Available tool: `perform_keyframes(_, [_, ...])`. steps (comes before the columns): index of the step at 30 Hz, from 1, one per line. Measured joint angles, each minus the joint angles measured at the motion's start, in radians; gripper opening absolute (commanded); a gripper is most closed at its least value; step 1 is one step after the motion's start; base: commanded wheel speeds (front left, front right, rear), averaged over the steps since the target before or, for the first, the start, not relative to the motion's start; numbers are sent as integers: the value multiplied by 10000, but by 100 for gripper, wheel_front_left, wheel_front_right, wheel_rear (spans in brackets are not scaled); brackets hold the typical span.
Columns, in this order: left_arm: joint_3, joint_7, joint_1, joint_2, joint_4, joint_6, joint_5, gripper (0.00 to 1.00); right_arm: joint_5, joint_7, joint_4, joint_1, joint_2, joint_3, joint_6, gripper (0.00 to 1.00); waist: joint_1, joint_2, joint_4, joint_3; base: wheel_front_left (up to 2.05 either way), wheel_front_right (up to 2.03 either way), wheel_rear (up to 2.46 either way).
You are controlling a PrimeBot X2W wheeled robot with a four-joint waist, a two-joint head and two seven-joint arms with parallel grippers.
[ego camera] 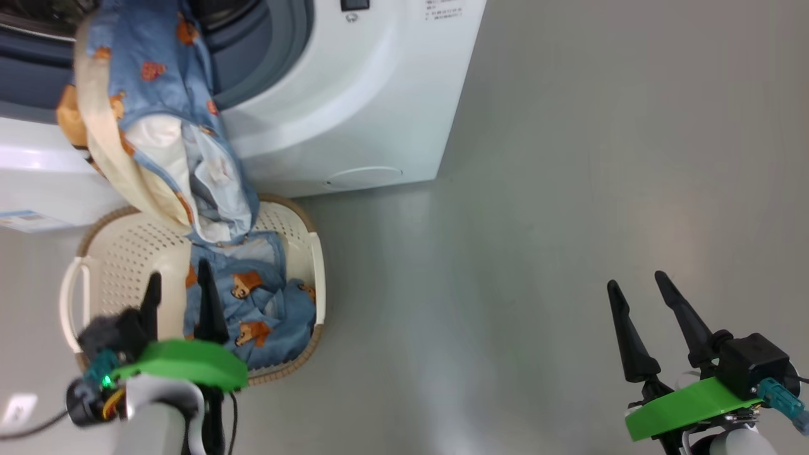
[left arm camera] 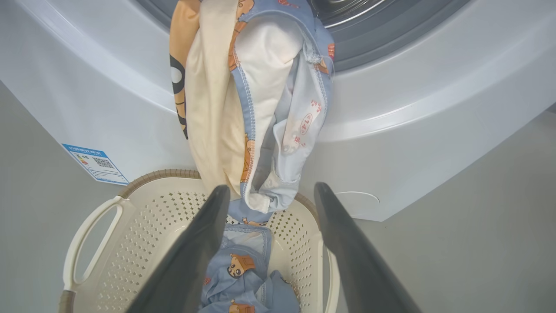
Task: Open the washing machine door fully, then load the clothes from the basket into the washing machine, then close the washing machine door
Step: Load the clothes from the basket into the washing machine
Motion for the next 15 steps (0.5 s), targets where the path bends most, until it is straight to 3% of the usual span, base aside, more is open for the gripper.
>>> perform_keyframes(15, [589,-136,-3343,-54,2661,-794,-230,100,2,0,-550,-589,-4,-238,0,100,0,0,-165,1853,0,0,0])
